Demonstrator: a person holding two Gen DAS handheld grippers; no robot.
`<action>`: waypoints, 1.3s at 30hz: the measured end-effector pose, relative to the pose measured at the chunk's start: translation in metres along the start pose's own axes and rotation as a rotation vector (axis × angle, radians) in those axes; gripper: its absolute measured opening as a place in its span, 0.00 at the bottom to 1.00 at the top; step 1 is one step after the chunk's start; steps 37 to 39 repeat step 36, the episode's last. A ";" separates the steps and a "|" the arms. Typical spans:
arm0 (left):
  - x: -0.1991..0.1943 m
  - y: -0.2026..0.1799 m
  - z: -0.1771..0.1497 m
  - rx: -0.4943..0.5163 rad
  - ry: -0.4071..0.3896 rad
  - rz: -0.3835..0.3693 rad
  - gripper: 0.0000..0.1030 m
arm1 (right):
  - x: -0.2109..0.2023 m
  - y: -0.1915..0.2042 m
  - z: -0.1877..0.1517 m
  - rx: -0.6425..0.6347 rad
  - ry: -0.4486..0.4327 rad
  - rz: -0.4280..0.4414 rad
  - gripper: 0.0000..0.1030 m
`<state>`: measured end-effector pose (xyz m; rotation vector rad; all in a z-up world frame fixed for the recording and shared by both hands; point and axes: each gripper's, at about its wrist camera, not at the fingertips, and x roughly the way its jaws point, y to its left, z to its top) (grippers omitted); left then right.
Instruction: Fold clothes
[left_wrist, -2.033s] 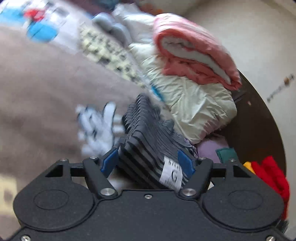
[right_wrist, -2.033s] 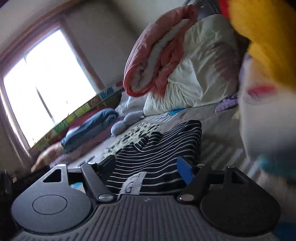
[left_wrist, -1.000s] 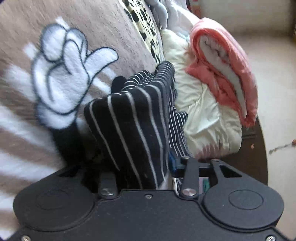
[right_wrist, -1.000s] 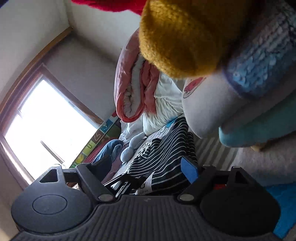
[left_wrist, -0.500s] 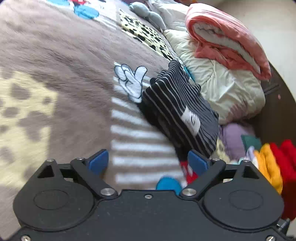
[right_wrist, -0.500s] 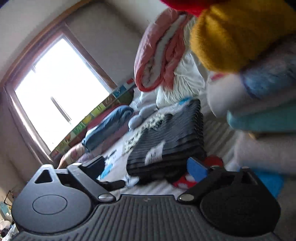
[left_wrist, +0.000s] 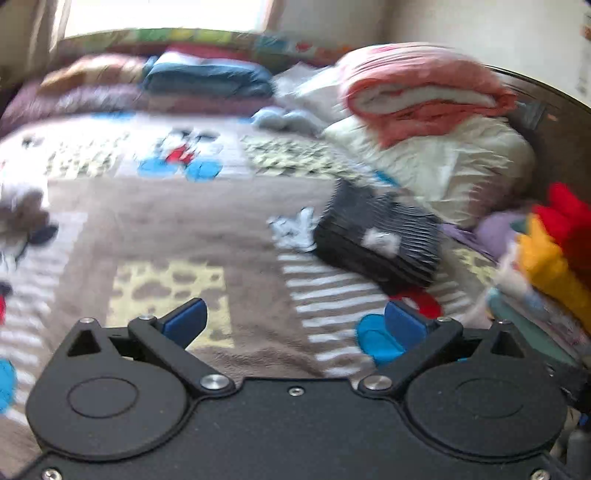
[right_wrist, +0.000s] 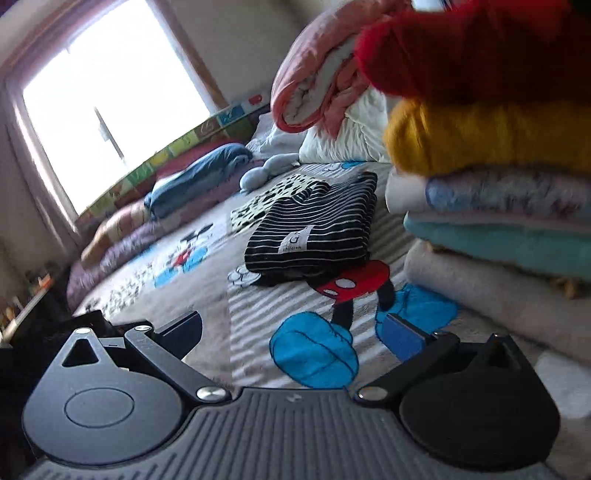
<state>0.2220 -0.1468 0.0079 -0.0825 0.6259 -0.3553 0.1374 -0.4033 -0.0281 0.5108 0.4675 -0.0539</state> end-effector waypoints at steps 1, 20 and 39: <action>-0.009 -0.004 0.000 0.026 -0.009 -0.023 1.00 | -0.006 0.003 0.003 -0.017 0.008 -0.009 1.00; -0.058 -0.051 -0.001 0.138 -0.005 0.059 1.00 | -0.072 0.048 0.024 -0.234 0.041 -0.149 1.00; -0.078 -0.057 -0.007 0.164 -0.034 0.055 1.00 | -0.092 0.060 0.028 -0.266 0.027 -0.150 1.00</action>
